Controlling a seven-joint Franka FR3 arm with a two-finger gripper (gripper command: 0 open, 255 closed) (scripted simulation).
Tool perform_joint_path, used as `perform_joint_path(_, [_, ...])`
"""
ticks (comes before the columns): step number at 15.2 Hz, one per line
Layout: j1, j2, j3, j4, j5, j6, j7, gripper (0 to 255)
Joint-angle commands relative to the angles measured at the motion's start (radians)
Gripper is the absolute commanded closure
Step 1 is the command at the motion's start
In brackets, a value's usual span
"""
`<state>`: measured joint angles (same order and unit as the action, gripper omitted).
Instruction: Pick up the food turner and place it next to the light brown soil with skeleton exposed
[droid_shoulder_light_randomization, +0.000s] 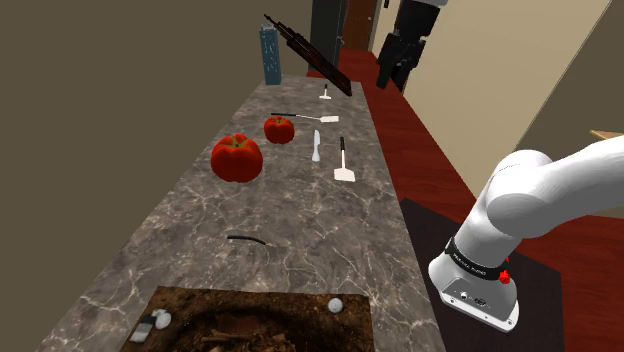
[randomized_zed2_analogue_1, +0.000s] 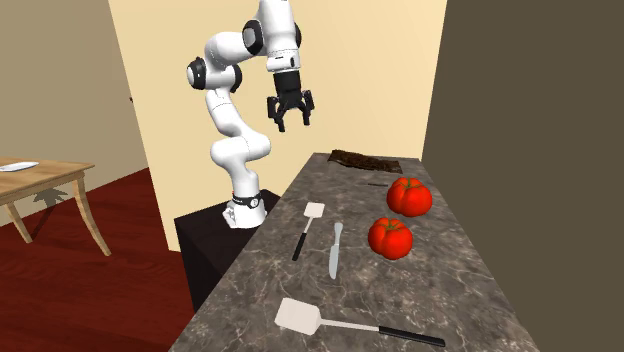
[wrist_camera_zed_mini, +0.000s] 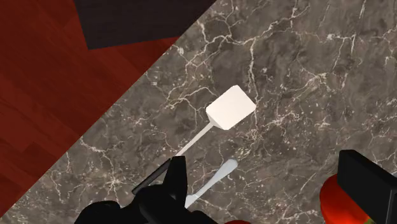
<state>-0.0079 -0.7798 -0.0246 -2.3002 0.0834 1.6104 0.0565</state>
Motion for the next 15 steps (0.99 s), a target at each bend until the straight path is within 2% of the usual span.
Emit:
perform_joint_path(1, [0.000, 0.000, 0.000, 0.000, 0.000, 0.000, 0.000, 0])
perform_joint_path(8, [-0.094, 0.123, 0.094, -0.119, 0.006, 0.240, 0.274, 0])
perform_joint_path(15, [-0.194, 0.306, 0.175, -0.175, -0.018, 0.464, 0.558, 0])
